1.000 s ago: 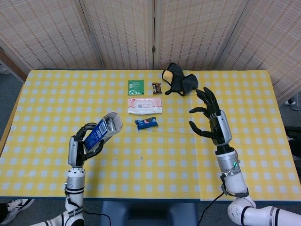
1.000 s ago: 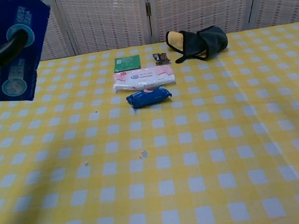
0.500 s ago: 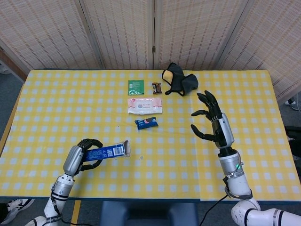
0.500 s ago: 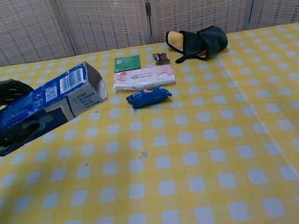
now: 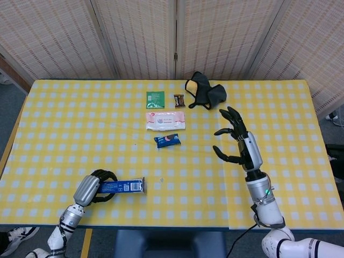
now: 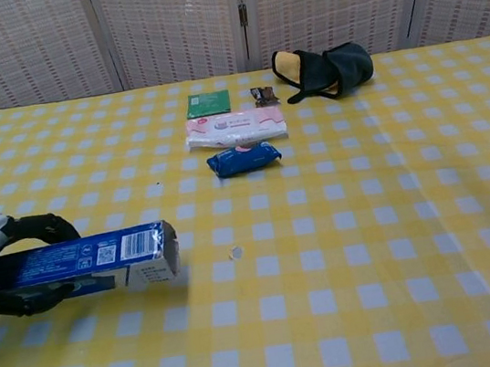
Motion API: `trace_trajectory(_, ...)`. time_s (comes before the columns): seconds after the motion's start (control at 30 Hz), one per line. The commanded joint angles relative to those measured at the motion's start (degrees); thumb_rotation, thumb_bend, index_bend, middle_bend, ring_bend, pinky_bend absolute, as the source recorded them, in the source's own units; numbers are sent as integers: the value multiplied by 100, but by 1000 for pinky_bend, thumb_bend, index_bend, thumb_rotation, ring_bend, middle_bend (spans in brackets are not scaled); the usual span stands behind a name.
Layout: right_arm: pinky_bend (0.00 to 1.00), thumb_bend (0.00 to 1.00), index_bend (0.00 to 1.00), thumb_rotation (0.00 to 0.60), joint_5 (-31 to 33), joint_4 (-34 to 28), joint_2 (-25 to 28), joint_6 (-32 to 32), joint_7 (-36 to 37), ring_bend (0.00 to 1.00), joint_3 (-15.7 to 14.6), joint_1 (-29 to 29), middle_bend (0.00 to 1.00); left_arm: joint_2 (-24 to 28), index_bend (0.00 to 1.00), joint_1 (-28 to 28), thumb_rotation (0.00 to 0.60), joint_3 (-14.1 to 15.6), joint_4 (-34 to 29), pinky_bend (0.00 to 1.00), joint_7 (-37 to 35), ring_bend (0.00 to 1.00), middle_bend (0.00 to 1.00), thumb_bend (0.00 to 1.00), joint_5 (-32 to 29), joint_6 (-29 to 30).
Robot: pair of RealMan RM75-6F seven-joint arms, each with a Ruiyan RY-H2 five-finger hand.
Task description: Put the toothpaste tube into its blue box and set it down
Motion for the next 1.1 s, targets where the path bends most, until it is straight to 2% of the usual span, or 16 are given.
trace_trajectory(0.03, 355, 325, 82, 600, 37, 28, 8, -40, -9, 95, 0, 21, 135, -32, 441, -53, 600, 61, 92, 205, 111, 237, 370, 503, 17, -156)
trace_trajectory(0.13, 355, 325, 82, 600, 45, 47, 23, -51, -17, 95, 2, 30, 132, 6, 308, -112, 600, 58, 84, 96, 258, 83, 227, 467, 4, -274)
trace_trajectory(0.23, 355, 325, 82, 600, 44, 35, 58, -55, -3, 96, -7, 23, 130, 56, 214, -156, 600, 24, 23, 28, 302, 9, 138, 392, 2, -284)
trace_trajectory(0.33, 355, 325, 82, 600, 38, 16, 94, -51, 0, 94, -7, 17, 130, 112, 145, -188, 600, -55, -61, 0, 366, 0, 86, 323, 1, -196)
trace_trajectory(0.43, 355, 326, 82, 600, 19, 1, 152, -71, -45, 93, -38, 10, 127, 280, 130, -239, 600, -137, -259, 0, 448, 0, 72, 296, 6, -125)
trace_trajectory(0.53, 344, 326, 82, 600, -55, 32, 252, -102, -239, 92, -121, -1, 118, 622, 130, -284, 600, -207, -622, 0, 641, 0, 68, 296, 45, -18)
trace_trajectory(0.6, 303, 325, 82, 600, -179, 101, 382, -165, -559, 78, -258, -7, 97, 989, 132, -291, 600, -243, -991, 0, 857, 0, 68, 296, 81, 80)
trace_trajectory(0.77, 208, 325, 77, 600, -681, 278, 917, -491, -1545, 45, -792, -15, 59, 1924, 169, -151, 600, -409, -1965, 0, 1347, 0, 75, 298, -56, 373)
trace_trajectory(0.83, 145, 325, 77, 600, -922, 279, 1331, -821, -1886, 19, -1105, 10, 25, 2351, 192, 1, 600, -472, -2323, 0, 1596, 0, 83, 299, -201, 534)
trace_trajectory(0.9, 35, 325, 56, 600, -1071, 295, 1692, -1094, -2453, 0, -1403, -7, 0, 2734, 198, 194, 600, -450, -2650, 0, 1852, 0, 83, 298, -385, 607)
trace_trajectory(0.97, 0, 325, 15, 600, -1051, 311, 1885, -1149, -3360, 0, -1623, -142, 0, 3024, 197, 417, 600, -365, -2919, 0, 2194, 0, 83, 299, -596, 638)
trace_trajectory(1.1, 0, 325, 0, 600, -681, 421, 1665, -581, -5365, 0, -1867, -735, 0, 3172, 194, 850, 600, -163, -3190, 0, 2811, 0, 80, 299, -831, 829)
